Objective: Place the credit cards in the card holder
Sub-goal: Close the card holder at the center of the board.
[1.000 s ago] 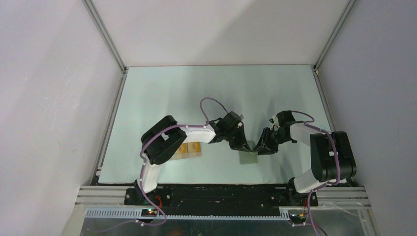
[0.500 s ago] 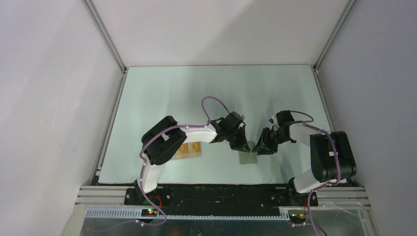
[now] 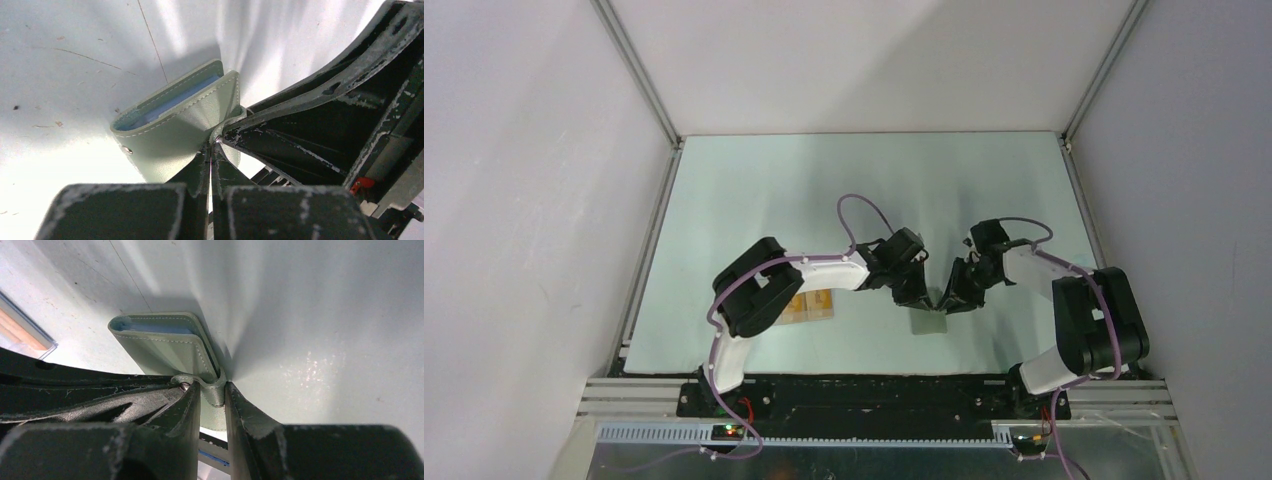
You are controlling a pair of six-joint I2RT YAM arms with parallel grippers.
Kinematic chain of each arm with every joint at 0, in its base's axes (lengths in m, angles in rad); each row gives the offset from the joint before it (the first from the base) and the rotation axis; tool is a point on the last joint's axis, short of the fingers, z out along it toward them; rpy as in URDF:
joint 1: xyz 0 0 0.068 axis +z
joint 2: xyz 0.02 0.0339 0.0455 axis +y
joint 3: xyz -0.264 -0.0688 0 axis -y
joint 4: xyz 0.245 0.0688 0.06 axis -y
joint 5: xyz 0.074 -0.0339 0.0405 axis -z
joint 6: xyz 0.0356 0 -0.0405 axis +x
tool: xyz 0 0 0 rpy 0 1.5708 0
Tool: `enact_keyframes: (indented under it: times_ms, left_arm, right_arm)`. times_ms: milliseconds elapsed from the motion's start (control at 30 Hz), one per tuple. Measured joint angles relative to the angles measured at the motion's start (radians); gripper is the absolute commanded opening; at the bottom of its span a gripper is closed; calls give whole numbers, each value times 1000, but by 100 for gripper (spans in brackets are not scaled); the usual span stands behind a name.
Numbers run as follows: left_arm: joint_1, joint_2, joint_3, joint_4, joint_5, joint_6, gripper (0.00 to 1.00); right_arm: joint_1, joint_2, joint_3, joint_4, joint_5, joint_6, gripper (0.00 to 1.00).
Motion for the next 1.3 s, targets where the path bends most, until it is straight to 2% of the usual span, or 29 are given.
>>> enact_keyframes:
  times_ms: [500,700,767,967,1033,1067,1133,1300]
  left_arm:
    - [-49,50,154,-229,-113,-8,0]
    - [-53,60,164,-248,-119,-37,0]
    - [-55,64,160,-248,-121,-50,0]
    - [-68,26,111,-201,-165,-83,0]
    - [-80,13,95,-185,-195,-86,0]
    - [-85,8,89,-180,-210,-87,0]
    - [-94,-2,77,-168,-237,-90,0]
    - [-116,-24,53,-156,-291,-88,0]
  right_arm:
    - [128,13,67,-76,174,42,21]
    - [151,-25,19,-38,208,81,8]
    - [159,-37,9,-27,220,93,7]
    - [170,-64,-8,-11,237,100,13]
    - [168,-83,-15,1,237,100,20]
    - [166,-92,-20,6,235,98,27]
    - [150,-109,-31,16,215,95,36]
    - [109,-132,-67,29,165,87,45]
